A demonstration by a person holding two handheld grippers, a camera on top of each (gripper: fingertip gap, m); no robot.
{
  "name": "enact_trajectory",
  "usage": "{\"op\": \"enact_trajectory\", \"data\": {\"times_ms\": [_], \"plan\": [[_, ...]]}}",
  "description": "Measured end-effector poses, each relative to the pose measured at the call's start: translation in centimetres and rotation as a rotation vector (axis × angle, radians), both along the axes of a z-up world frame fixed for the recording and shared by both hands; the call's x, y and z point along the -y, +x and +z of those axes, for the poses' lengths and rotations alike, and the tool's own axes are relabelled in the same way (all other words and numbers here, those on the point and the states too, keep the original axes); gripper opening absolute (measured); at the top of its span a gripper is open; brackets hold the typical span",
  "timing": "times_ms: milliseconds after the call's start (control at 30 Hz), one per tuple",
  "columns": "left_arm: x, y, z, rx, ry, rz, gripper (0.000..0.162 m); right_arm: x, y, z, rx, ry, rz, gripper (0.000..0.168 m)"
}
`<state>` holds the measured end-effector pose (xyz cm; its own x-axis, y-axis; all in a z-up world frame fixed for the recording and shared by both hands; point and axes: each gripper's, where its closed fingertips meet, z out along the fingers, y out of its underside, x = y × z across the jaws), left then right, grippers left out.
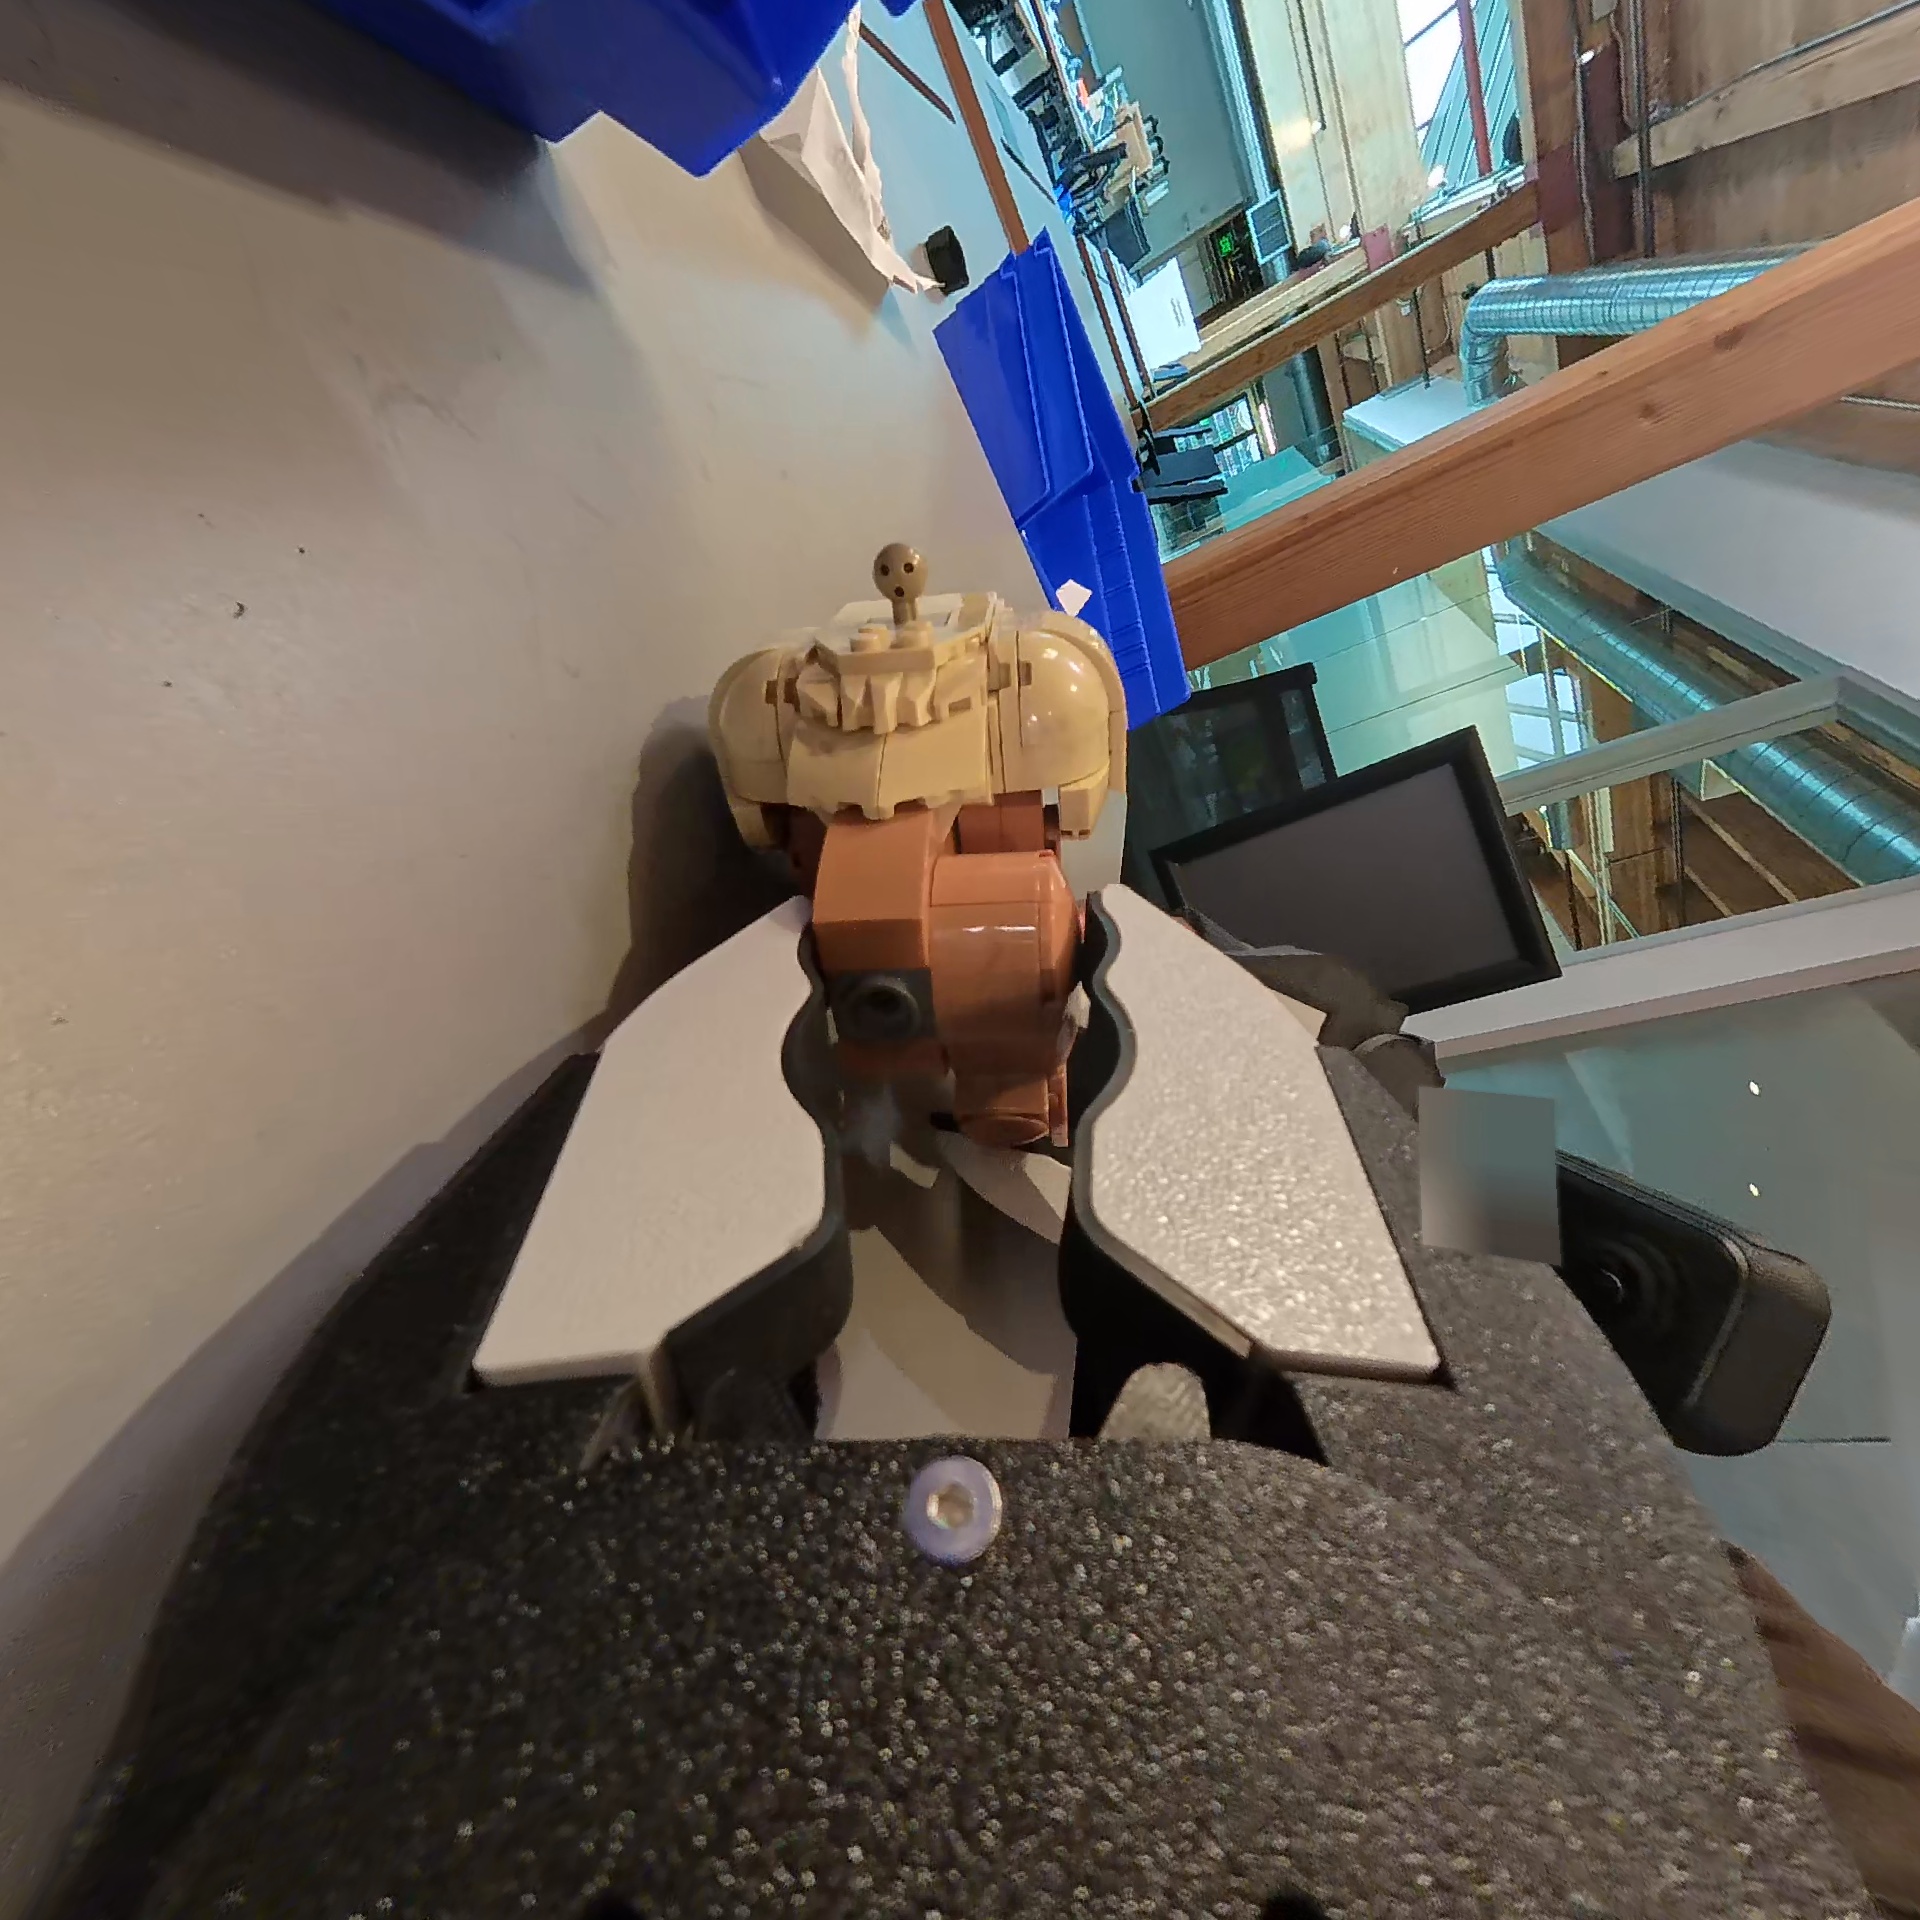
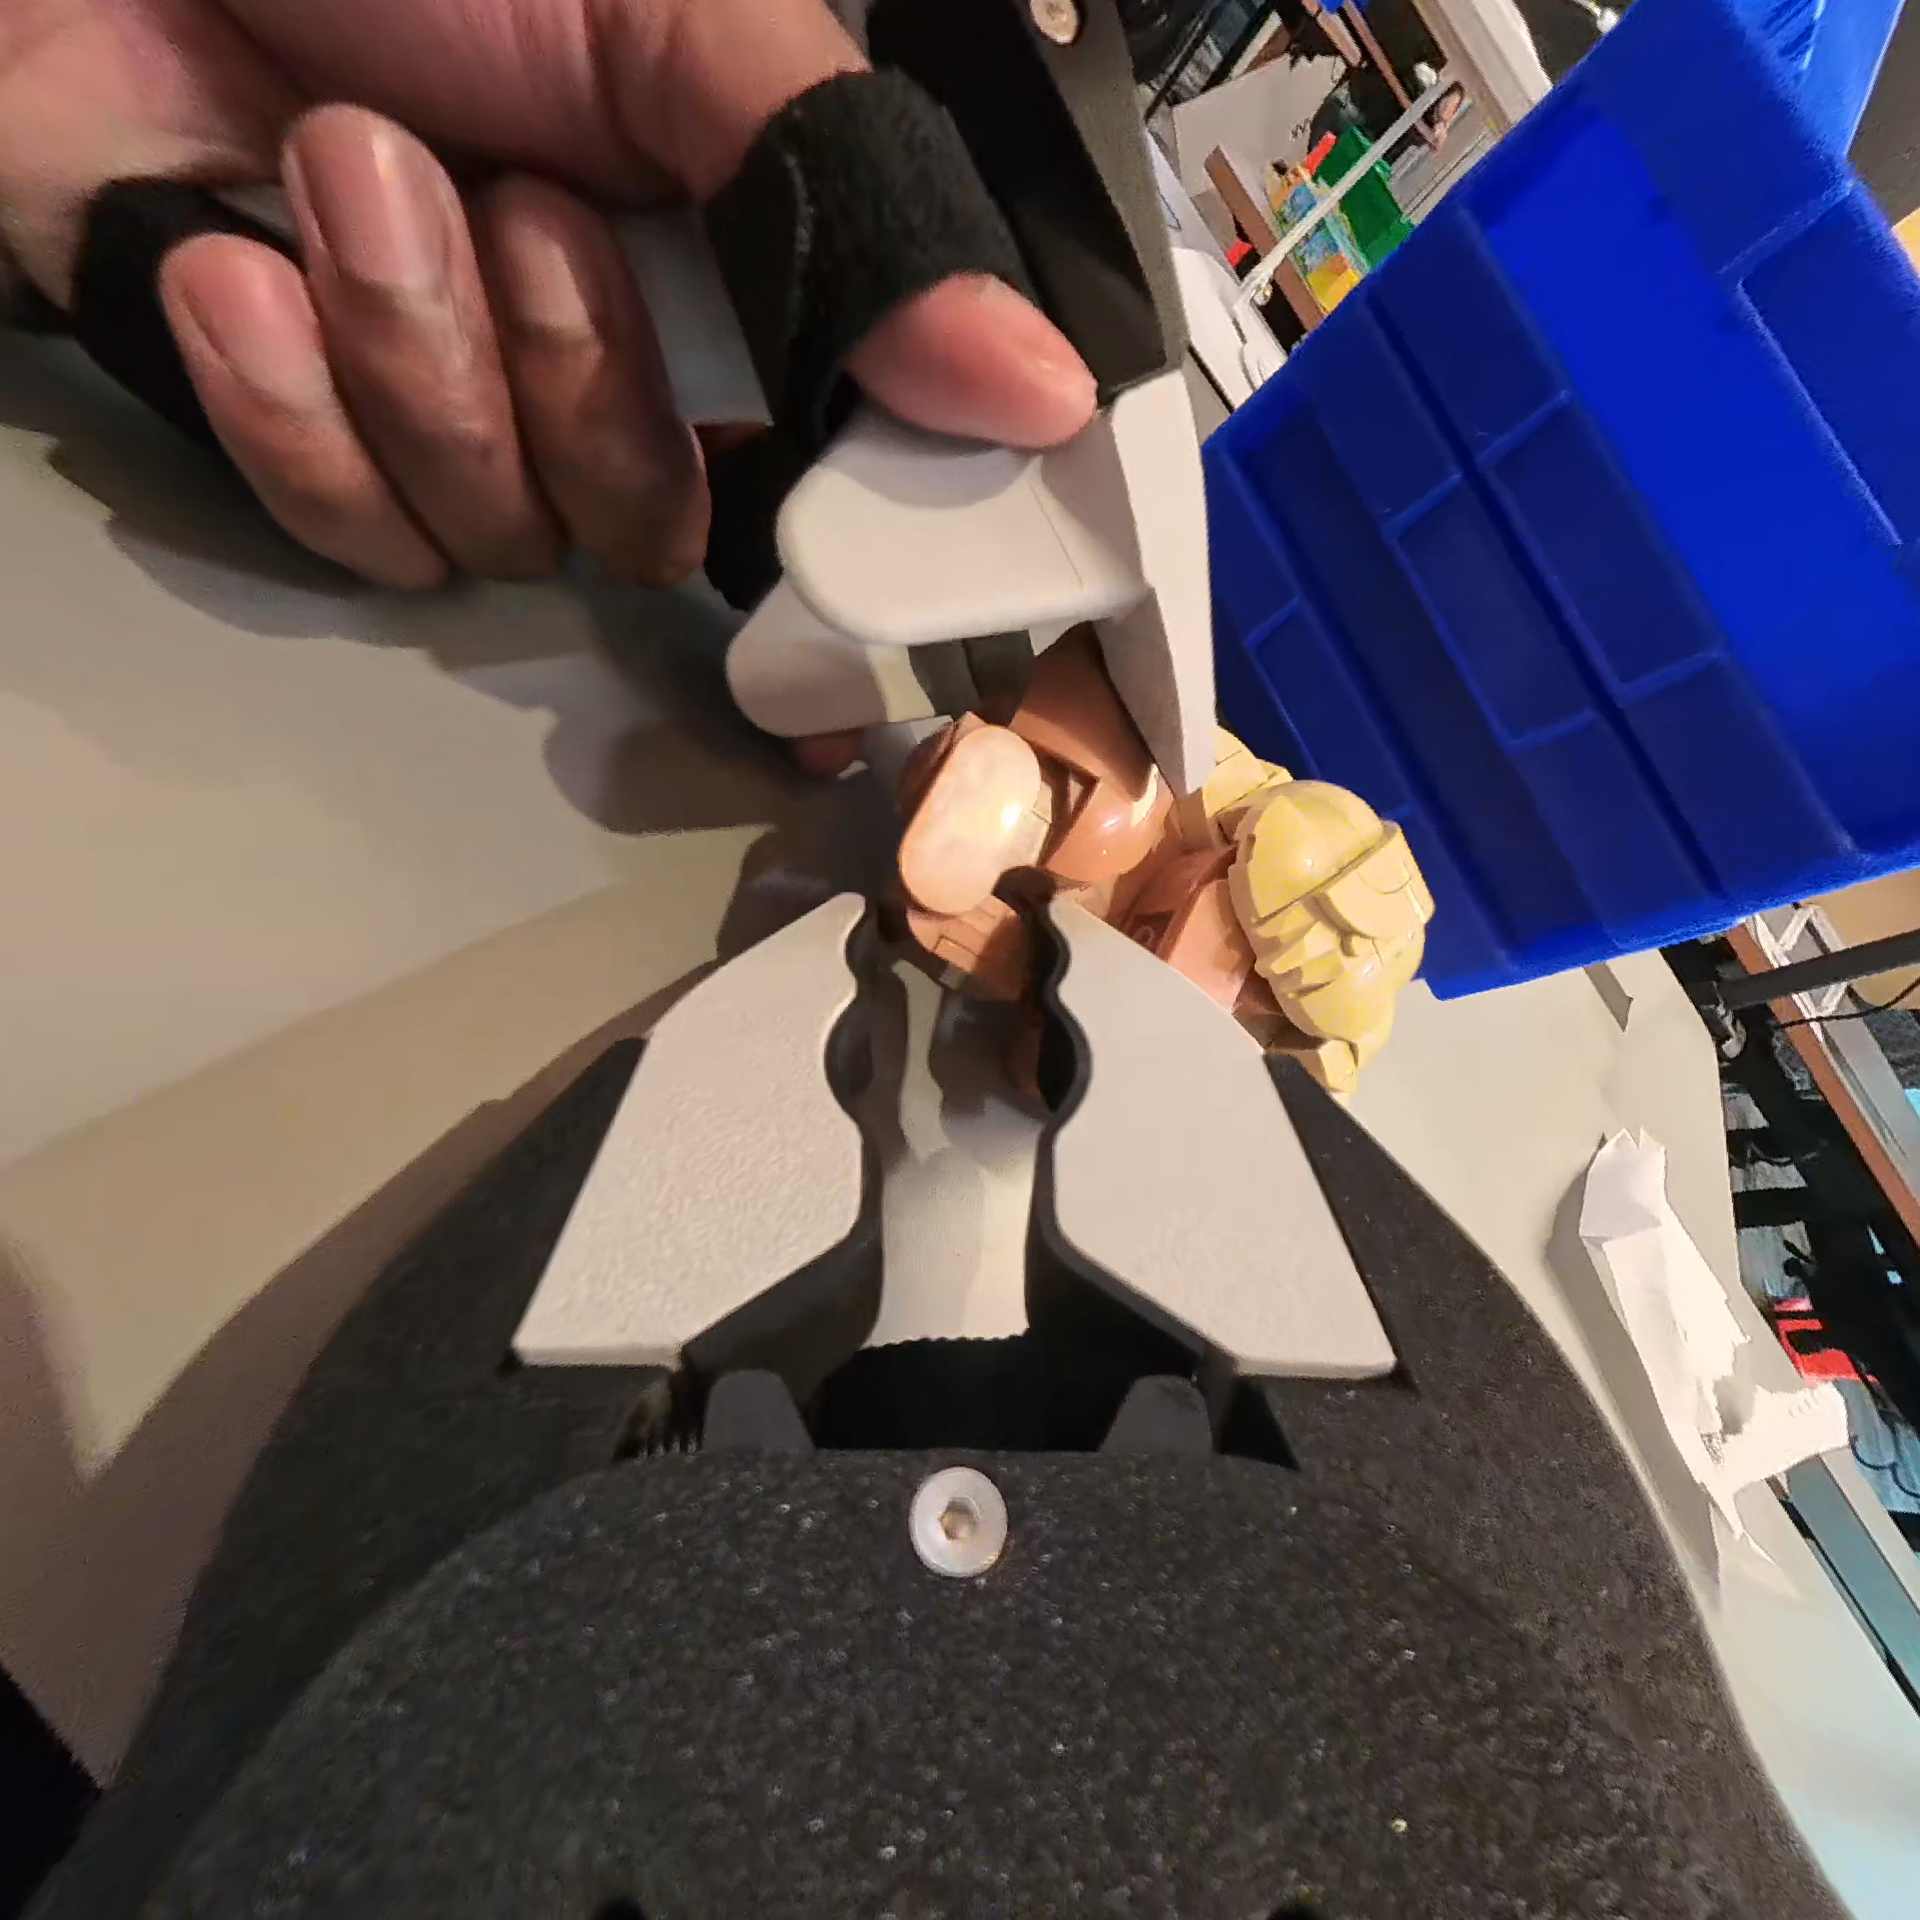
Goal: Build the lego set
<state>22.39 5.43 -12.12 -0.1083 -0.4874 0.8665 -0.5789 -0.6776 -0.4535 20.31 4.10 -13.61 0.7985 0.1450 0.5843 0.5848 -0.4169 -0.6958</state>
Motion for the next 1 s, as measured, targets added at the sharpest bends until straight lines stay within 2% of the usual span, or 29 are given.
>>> {"op": "enact_trajectory", "data": {"times_ms": [367,700,1000], "plan": [[1.2,-0.4,0.2,0.010,0.009,-0.041,0.055,-0.1,0.8,1.8,-0.050,0.116,-0.023,0.027],[1.6,0.3,-0.1,-0.018,-0.046,-0.055,0.049,-0.1,1.2,1.9,-0.018,0.132,-0.064,0.026],[1.7,0.8,-0.2,-0.022,-0.027,-0.075,0.049,0.0,1.5,1.8,0.018,0.134,-0.086,0.026]]}}
